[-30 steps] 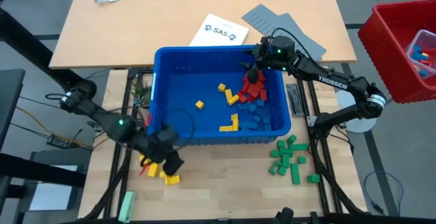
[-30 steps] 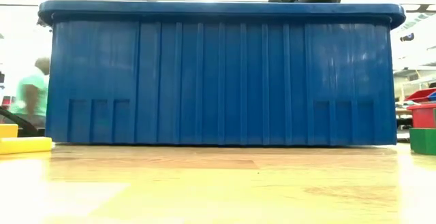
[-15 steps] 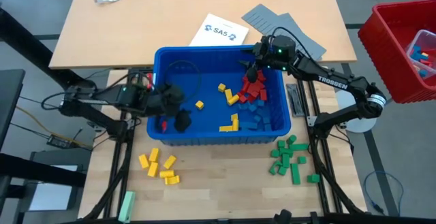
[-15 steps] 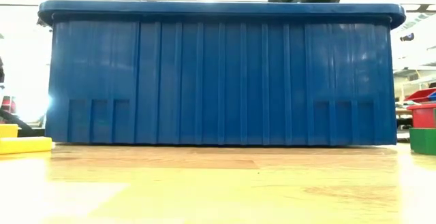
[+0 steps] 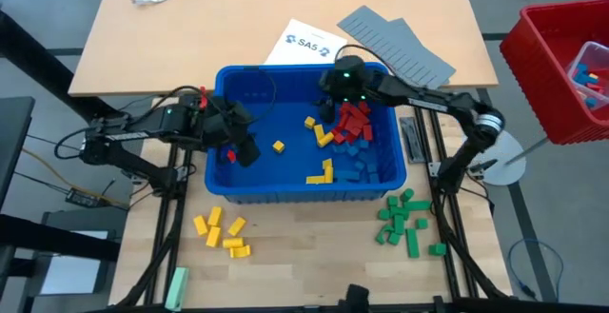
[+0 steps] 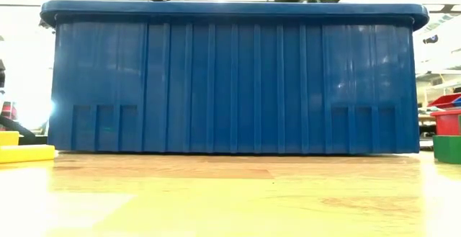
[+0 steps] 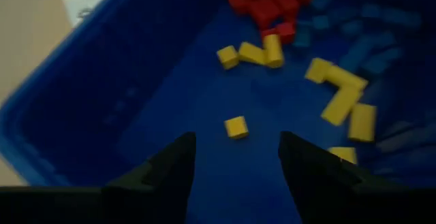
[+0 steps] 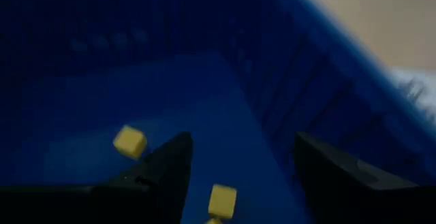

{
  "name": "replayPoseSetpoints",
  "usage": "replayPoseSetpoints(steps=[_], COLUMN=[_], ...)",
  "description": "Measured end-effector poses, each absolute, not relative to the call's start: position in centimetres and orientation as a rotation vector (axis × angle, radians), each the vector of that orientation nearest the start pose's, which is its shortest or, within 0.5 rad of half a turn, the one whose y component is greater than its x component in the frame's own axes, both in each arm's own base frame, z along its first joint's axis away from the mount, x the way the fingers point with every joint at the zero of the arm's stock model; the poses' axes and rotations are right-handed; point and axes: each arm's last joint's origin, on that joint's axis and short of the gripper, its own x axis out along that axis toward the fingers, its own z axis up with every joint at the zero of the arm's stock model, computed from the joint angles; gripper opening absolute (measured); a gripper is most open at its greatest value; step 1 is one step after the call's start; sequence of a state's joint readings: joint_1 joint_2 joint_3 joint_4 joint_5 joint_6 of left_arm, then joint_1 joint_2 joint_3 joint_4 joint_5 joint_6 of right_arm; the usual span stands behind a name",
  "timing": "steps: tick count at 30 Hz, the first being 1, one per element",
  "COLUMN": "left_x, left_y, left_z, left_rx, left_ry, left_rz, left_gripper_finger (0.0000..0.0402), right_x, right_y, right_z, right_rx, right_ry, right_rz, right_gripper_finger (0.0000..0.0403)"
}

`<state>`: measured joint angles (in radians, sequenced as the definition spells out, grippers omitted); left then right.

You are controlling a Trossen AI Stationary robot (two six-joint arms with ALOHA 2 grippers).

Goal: Sort blocks
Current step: Remove the yellow block from the blue bin

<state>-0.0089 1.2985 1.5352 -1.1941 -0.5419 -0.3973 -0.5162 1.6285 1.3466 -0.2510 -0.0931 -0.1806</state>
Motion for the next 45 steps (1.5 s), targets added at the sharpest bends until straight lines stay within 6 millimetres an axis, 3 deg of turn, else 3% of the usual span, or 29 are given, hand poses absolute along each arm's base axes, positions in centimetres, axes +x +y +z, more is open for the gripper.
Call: replayPoseSetpoints(steps=[7,13,27,40,45], left_x=[22.1,22.1,22.2,22.7,22.7], left_y=[1.9,1.9,2.2,2.2,2.2], left_z=[39.8,39.8,40.0,40.0,40.0], left_rx=[-0.008,0.019,0.076,0.064,0.063], left_ry=[0.813,0.816,0.774,0.750,0.748], left_rz=[0.797,0.800,0.900,0.899,0.899], left_gripper_finger=[0.0218,0.0218,0.0218,0.0218,0.0218], right_x=[34.6,36.0,36.7,37.4,37.3], right_y=[-19.3,-19.7,-22.0,-22.3,-22.4], right_z=[26.1,22.5,15.6,15.3,15.2], right_rx=[0.058,0.095,0.133,0.085,0.094], right_ry=[0.754,0.829,0.979,0.910,0.916], right_rz=[-0.323,-0.304,-0.333,-0.284,-0.289], right_gripper_finger=[0.0238,0.0238,0.0238,0.0237,0.0213])
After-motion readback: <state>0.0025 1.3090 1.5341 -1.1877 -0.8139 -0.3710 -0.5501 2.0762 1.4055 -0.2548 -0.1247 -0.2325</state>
